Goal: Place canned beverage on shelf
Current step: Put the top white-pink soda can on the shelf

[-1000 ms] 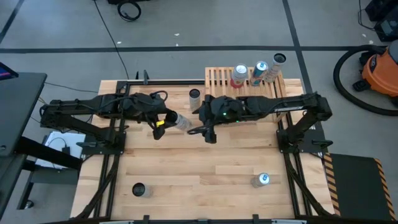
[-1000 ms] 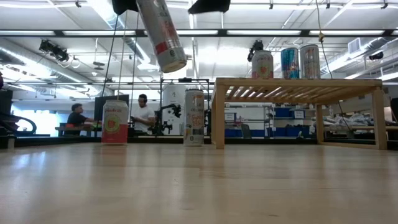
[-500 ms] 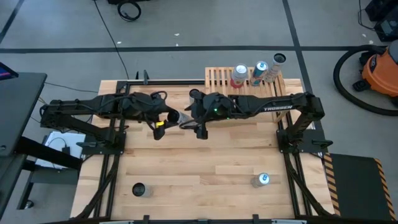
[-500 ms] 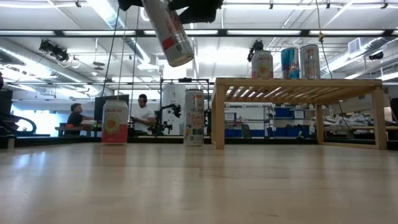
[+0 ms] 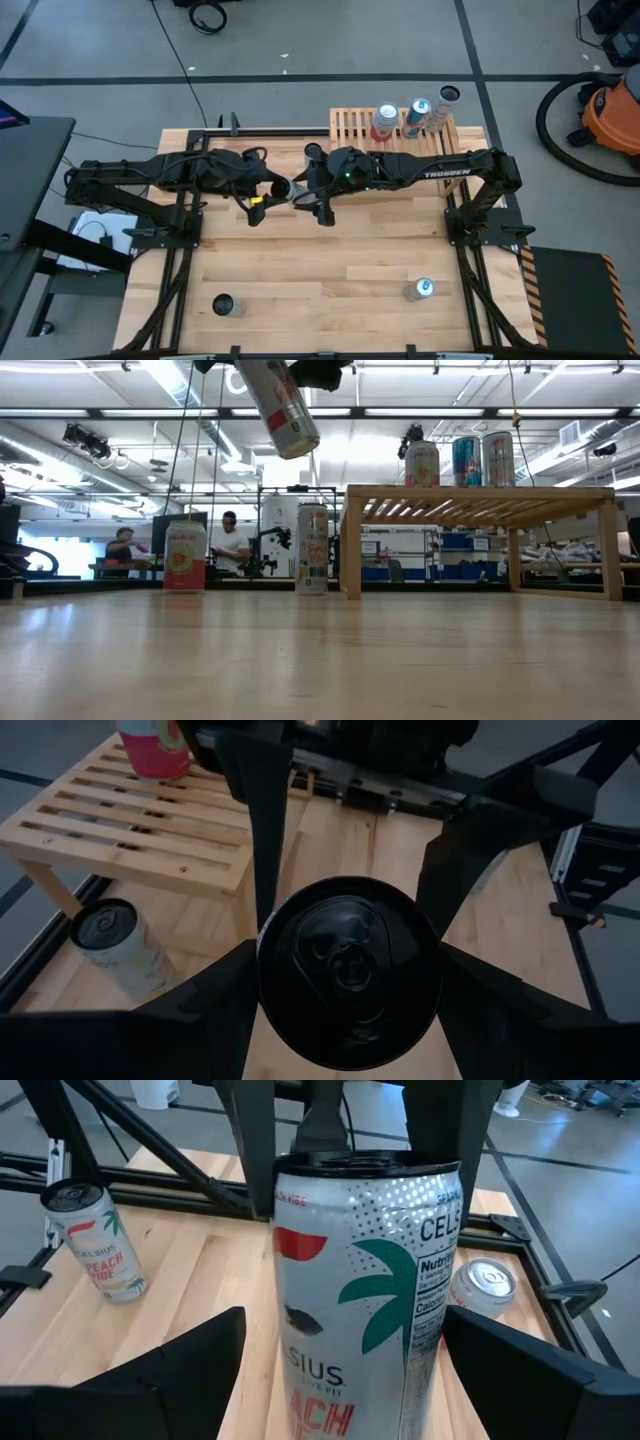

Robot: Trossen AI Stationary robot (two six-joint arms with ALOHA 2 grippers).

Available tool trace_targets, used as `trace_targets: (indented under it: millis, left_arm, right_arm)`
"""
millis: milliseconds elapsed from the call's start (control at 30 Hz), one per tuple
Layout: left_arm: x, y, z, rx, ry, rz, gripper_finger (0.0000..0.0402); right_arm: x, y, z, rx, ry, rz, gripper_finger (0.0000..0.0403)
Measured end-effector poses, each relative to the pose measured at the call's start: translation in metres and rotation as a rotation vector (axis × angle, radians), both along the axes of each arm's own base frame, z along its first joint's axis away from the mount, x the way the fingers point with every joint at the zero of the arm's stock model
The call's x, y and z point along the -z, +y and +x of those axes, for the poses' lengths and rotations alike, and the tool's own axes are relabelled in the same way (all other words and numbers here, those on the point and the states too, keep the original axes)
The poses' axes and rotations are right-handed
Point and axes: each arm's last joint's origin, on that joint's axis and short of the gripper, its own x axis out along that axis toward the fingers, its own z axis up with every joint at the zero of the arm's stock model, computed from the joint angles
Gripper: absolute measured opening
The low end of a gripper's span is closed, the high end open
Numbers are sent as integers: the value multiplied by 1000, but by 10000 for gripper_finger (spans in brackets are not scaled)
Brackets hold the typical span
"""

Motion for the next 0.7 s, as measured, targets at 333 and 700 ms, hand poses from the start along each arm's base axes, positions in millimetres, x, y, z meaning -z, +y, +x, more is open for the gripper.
trace_targets:
  millis: [333, 700]
  left_arm:
    - [-2, 0, 1, 16, -22, 30, 260]
    - [-3, 0, 2, 18, -30, 31, 272]
  right_arm:
    - [-1, -1, 0, -12, -7, -28, 345]
    - [-1, -1, 0, -19, -8, -46, 255]
